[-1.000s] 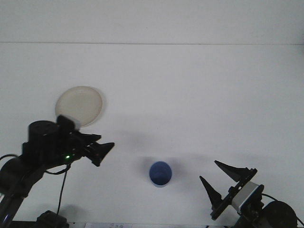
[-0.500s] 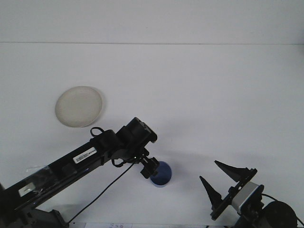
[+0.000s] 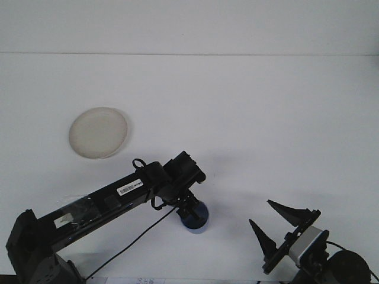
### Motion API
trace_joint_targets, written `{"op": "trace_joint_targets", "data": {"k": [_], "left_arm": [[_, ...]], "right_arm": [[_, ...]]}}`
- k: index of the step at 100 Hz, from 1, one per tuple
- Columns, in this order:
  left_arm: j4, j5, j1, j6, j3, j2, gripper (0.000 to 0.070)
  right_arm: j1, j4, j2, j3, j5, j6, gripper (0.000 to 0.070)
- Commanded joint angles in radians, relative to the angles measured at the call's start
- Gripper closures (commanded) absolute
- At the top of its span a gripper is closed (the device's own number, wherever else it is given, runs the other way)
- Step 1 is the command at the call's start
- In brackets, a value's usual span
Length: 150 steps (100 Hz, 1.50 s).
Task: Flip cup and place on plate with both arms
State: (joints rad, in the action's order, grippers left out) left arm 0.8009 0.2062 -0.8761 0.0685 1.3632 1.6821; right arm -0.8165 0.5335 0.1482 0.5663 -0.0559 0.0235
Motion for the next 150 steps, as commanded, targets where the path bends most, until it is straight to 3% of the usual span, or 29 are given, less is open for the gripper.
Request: {"op": "trace_joint_targets", "data": {"k": [1,32,52,68,101,150], "left_arm": [[0.002,-0.005,-0.015,-0.007,0.024,0.019,0.0690],[0.037,-0.014,0.007,-0.037,0.048,-0.019,0.0690],[0.106,-0.163,0.135,-0.079,0.116,-0.146,0.0691],[0.153,-0.256,0.352,-0.115,0.211,-0.201,0.0692],[0.068,-0.256,0.824,-0.100,0.263,-0.079,0.0691],[-0.040,-0.256,0.925,-0.080,0.263,0.167,0.0690]], "right_arm": [[-0.008,-0.010,0.003,0.004,-0.001,0.010,0.0245],[-0.008,-0.010,0.003,0.004,-0.001,0.010,0.0245],[-0.008,-0.010,0.003,0.004,-0.001,0.010,0.0245],[-0.008,-0.010,0.003,0.004,-0.001,0.010,0.0245],[-0.008,-0.010,0.003,0.004,0.000,0.010,0.0245],[-0.008,-0.009,0.003,0.004,-0.001,0.010,0.0245]]}}
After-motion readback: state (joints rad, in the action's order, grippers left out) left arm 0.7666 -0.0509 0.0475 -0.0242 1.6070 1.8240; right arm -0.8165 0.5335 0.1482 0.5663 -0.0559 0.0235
